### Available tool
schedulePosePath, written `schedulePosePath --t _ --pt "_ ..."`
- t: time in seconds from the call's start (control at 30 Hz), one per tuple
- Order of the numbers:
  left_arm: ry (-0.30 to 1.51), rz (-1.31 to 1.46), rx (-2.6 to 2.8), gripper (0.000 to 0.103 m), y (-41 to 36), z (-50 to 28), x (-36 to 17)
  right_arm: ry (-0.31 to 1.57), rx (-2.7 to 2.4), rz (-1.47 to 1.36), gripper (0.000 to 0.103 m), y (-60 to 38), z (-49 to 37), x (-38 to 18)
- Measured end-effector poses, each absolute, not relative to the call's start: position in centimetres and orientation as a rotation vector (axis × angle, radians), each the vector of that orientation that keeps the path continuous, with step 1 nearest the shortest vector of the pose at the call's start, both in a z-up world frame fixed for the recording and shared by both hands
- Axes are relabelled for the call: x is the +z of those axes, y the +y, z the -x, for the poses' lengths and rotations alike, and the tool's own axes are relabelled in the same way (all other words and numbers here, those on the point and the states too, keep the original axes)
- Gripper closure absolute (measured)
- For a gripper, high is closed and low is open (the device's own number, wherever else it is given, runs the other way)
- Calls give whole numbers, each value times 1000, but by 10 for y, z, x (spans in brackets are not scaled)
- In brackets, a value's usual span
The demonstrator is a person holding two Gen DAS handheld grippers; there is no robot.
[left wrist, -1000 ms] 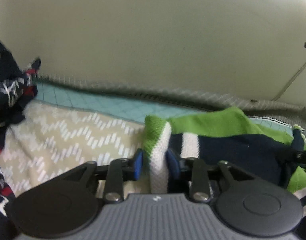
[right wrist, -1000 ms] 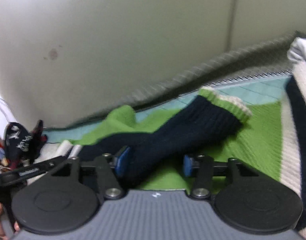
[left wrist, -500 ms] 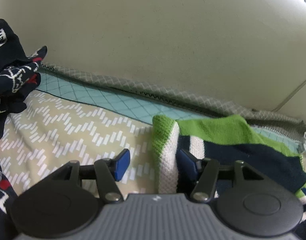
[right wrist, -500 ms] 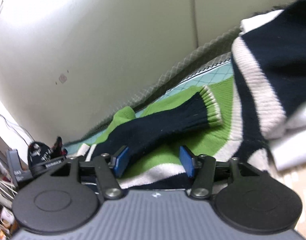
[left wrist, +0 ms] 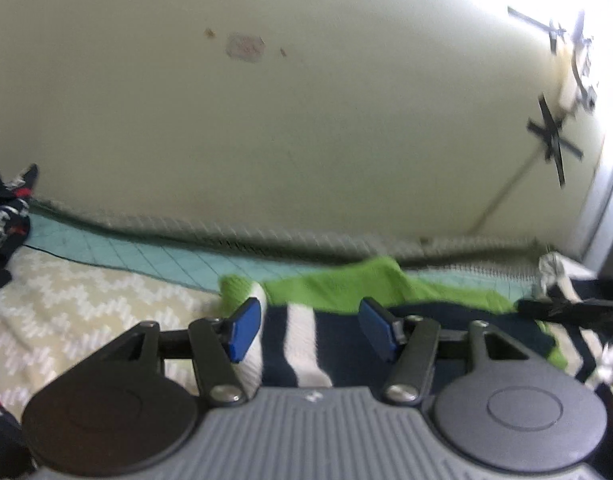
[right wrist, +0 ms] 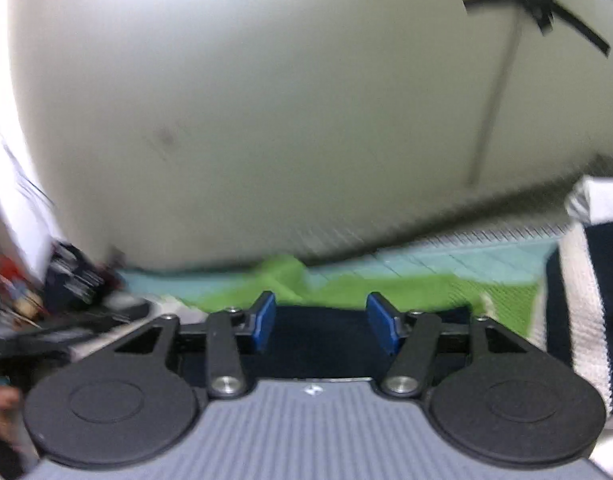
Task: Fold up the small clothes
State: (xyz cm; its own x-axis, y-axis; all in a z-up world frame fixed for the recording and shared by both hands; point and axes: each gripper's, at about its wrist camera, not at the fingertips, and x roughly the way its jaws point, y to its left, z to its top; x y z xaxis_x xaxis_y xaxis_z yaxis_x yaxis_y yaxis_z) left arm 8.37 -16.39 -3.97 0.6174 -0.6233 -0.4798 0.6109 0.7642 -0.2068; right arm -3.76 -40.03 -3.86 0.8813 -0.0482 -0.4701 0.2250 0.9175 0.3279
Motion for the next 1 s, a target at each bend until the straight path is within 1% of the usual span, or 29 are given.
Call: schedulePosePath --t 0.03,0.07,0.1,0.13,0.23,0.27,0.33,0.4,0.53,0.57,0.63,0.73,0.77,0.8,0.87,1.0 --pt "584 2 -704 48 -168 -85 -43 557 -192 -391 41 -404 27 -51" --pt "614 -27 -687 48 -173 -88 -46 610 -208 -411 42 -411 24 -64" --pt "646 -50 -667 48 -177 -91 -51 549 -202 -406 45 -413 32 -68" --pt "680 -57 -653 48 -179 -96 -55 549 -191 -434 45 -416 37 -68" --pt "686 -29 -653 45 -173 -98 -57 514 -190 -484 45 -420 51 -68" --pt "688 -26 -646 43 -173 -98 -58 500 -190 -498 44 -421 55 -68" --pt "693 -18 -642 42 -170 -98 -58 471 -192 -515 41 -421 64 -67" --pt "697 -10 -638 41 -168 -98 -58 421 -201 -499 34 -419 73 -64" --pt "707 -11 -629 40 -167 -98 -57 365 -187 -432 34 -408 75 -59" --pt "711 -12 -626 37 -167 -98 -57 355 -182 -415 34 -405 76 -57" --pt "718 -13 -625 34 -169 -100 -58 365 -174 -399 34 -404 74 -57" --pt "720 -20 -622 32 -171 -100 -59 467 -209 -425 29 -408 59 -62" --pt "720 -21 -620 29 -171 -100 -59 495 -196 -448 29 -411 55 -64" --pt "719 -21 -617 24 -172 -101 -59 490 -193 -457 29 -413 56 -64" --pt "725 -9 -606 21 -170 -102 -59 468 -189 -459 27 -413 61 -64" --pt "758 46 -606 21 -163 -110 -62 433 -193 -470 25 -415 68 -64"
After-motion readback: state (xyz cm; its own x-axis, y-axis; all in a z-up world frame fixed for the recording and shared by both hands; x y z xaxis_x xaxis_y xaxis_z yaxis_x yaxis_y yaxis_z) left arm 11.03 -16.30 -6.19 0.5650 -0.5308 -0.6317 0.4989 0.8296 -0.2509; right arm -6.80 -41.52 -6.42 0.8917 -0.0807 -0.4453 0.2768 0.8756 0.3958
